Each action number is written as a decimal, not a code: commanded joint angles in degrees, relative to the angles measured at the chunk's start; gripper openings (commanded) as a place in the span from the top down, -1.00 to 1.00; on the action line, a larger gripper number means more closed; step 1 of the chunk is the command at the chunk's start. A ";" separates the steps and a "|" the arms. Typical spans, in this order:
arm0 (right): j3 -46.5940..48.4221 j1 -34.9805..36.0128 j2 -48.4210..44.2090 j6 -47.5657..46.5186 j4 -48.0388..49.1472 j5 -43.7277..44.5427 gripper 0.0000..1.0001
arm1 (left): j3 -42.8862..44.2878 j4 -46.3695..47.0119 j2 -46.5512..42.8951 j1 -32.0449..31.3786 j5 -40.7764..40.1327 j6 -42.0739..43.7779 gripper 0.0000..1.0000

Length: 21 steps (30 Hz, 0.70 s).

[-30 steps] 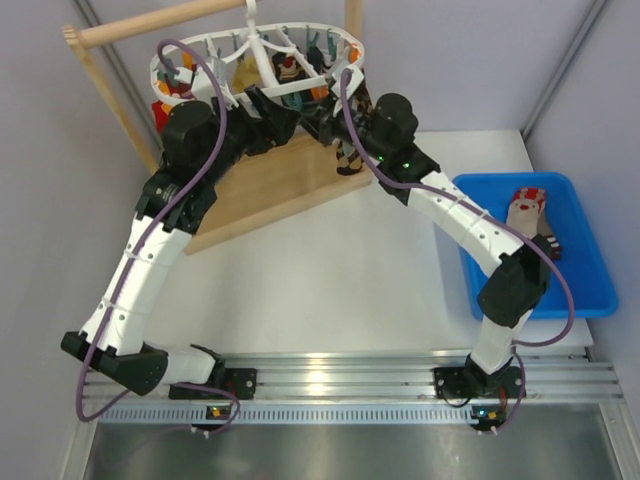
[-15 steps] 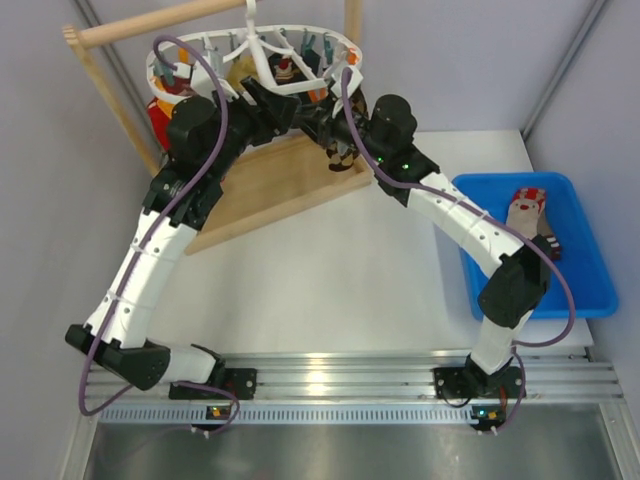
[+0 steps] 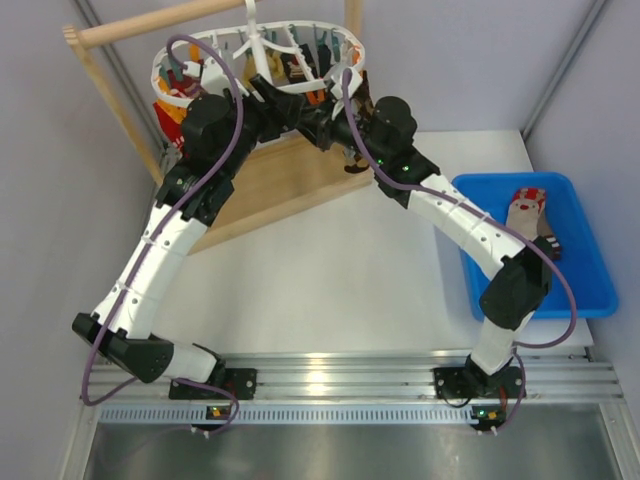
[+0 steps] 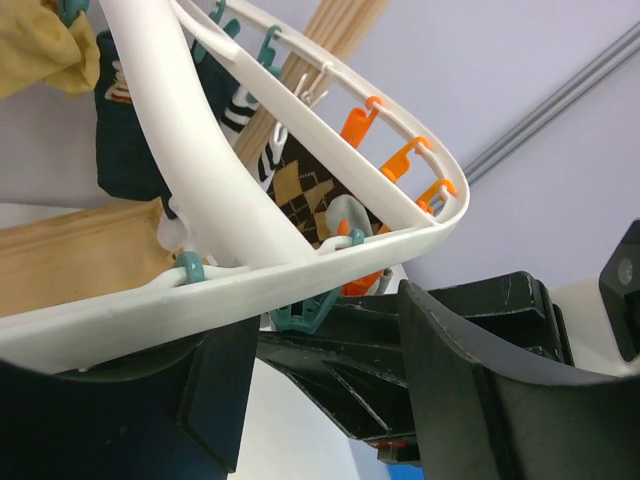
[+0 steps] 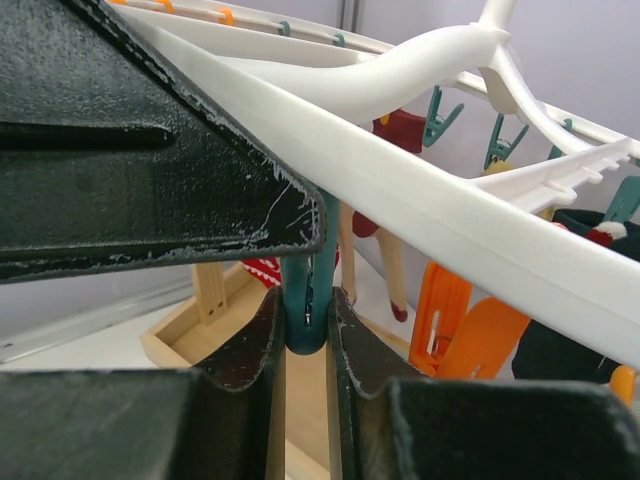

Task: Clip the socks to the hanger
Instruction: Open the clamp at the hanger.

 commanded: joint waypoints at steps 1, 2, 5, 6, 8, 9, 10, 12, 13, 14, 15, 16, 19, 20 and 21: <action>-0.16 1.43 -4.46 1.10 1.24 -2.65 1.00 | 0.58 8.31 -0.77 -0.11 -3.66 3.08 -0.22; -0.25 1.34 -4.46 1.36 1.24 -2.65 1.00 | 0.58 8.41 -0.77 -0.11 -4.02 3.43 -0.22; -0.60 1.34 -4.64 1.71 1.68 -3.35 1.00 | 0.06 9.19 -1.12 -0.03 -4.63 4.66 -0.19; -0.60 1.34 -4.64 1.71 1.68 -3.35 1.00 | 0.05 9.20 -1.12 -0.03 -4.64 4.75 -0.18; -0.60 1.34 -4.64 1.71 1.68 -3.79 1.00 | -0.12 10.33 -1.39 -0.11 -3.85 5.10 -0.08; -0.60 1.34 -4.64 1.71 1.77 -3.88 1.00 | -0.04 10.60 -1.21 -0.03 -3.32 5.62 -0.06; -0.51 1.34 -4.55 1.71 1.68 -3.88 1.00 | 0.05 10.69 -1.12 -0.11 -3.14 5.72 -0.05; -0.16 1.34 -4.55 1.54 1.42 -3.79 1.00 | 0.32 10.60 -0.95 -0.03 -2.18 6.33 -0.04; 0.02 1.51 -4.47 1.19 0.98 -3.62 1.00 | 0.40 10.60 -0.69 -0.11 -1.57 6.68 -0.03; 0.19 1.43 -4.46 1.10 0.80 -3.62 1.00 | 0.32 10.34 -0.60 -0.11 -0.86 6.86 -0.02; 0.28 1.43 -4.46 1.01 0.71 -3.62 1.00 | 0.32 9.82 -0.42 -0.11 -0.86 6.95 -0.01; 0.19 1.43 -4.55 0.66 0.71 -3.71 1.00 | 0.40 9.73 -0.25 -0.11 -0.77 7.03 0.00; 0.02 1.43 -4.81 0.40 0.54 -3.88 1.00 | 0.49 9.64 0.19 -0.11 -0.77 7.21 0.15; -0.16 1.43 -4.99 0.31 0.54 -4.06 1.00 | 0.58 9.64 0.19 -0.03 -0.68 7.21 0.17; -0.42 1.43 -4.99 0.13 0.54 -4.15 1.00 | 0.84 9.55 0.54 -0.11 -0.85 7.38 0.19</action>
